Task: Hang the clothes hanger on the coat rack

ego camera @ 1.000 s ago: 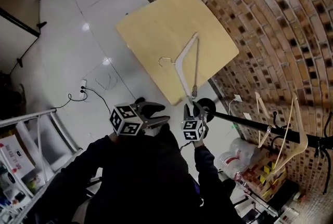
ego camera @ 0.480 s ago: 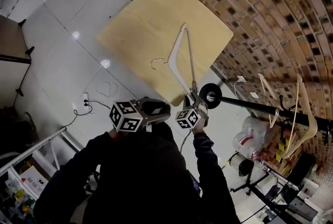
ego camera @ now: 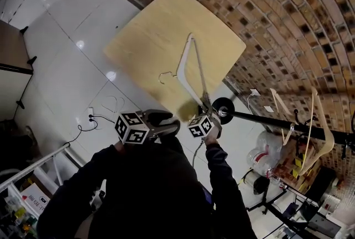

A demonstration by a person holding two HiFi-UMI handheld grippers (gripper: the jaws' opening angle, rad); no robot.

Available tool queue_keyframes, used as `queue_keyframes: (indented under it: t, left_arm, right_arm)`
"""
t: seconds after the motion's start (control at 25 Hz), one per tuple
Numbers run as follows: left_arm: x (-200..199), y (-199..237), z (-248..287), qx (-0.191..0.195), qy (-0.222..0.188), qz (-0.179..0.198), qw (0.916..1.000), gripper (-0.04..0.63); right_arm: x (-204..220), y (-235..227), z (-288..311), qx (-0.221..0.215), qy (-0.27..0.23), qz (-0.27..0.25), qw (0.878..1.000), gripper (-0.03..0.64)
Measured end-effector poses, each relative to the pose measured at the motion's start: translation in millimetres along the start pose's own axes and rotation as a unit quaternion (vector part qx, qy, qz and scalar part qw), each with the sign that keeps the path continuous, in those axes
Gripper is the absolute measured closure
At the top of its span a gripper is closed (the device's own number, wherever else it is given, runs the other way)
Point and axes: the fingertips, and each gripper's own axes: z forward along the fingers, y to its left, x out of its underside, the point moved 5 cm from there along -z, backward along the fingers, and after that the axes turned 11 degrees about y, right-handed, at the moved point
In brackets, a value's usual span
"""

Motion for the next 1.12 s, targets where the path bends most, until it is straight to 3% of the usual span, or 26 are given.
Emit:
queue_keyframes:
  t: [0.16,0.28,0.52,0.72,0.84,0.92,0.96,1.0,1.04,1.12]
  left_arm:
    - [3,30,11,-0.022,0.007,-0.017,0.9996,0.379]
    - [5,69,33,-0.020,0.019,-0.054,0.9981,0.371]
    - [-25,122,73,0.052,-0.009,-0.124,0.9909,0.324]
    - [-52,117,83,0.099,-0.026,-0.121,0.9874,0.324]
    - [-61,106,80,0.149,-0.051,-0.136,0.9781,0.388]
    - [-63,101,76,0.154,-0.058,-0.144,0.9757,0.433]
    - [-63,99,75,0.150,-0.060,-0.146,0.9760,0.432]
    - [-64,97,74,0.142,-0.063,-0.146,0.9770,0.428]
    - [-66,95,72,0.132,-0.065,-0.143,0.9788,0.431]
    - [-71,91,70,0.105,-0.067,-0.126,0.9842,0.439]
  right_arm:
    - [-11,-2,-37,-0.055,-0.048,0.050,0.996,0.518]
    - [-19,-7,-66,-0.111,-0.079,0.119,0.983,0.520]
    - [-15,-13,-97,-0.222,-0.130,0.238,0.937,0.521]
    - [-10,-12,-125,-0.319,-0.191,0.305,0.877,0.520]
    - [-9,-6,-135,-0.375,-0.223,0.321,0.841,0.518]
    - [-7,-3,-138,-0.397,-0.235,0.326,0.825,0.514]
    - [-7,-2,-139,-0.399,-0.237,0.323,0.825,0.511]
    - [-7,-1,-140,-0.392,-0.235,0.313,0.833,0.508]
    - [-9,0,-140,-0.375,-0.229,0.296,0.848,0.505]
    - [-14,2,-140,-0.315,-0.206,0.244,0.894,0.496]
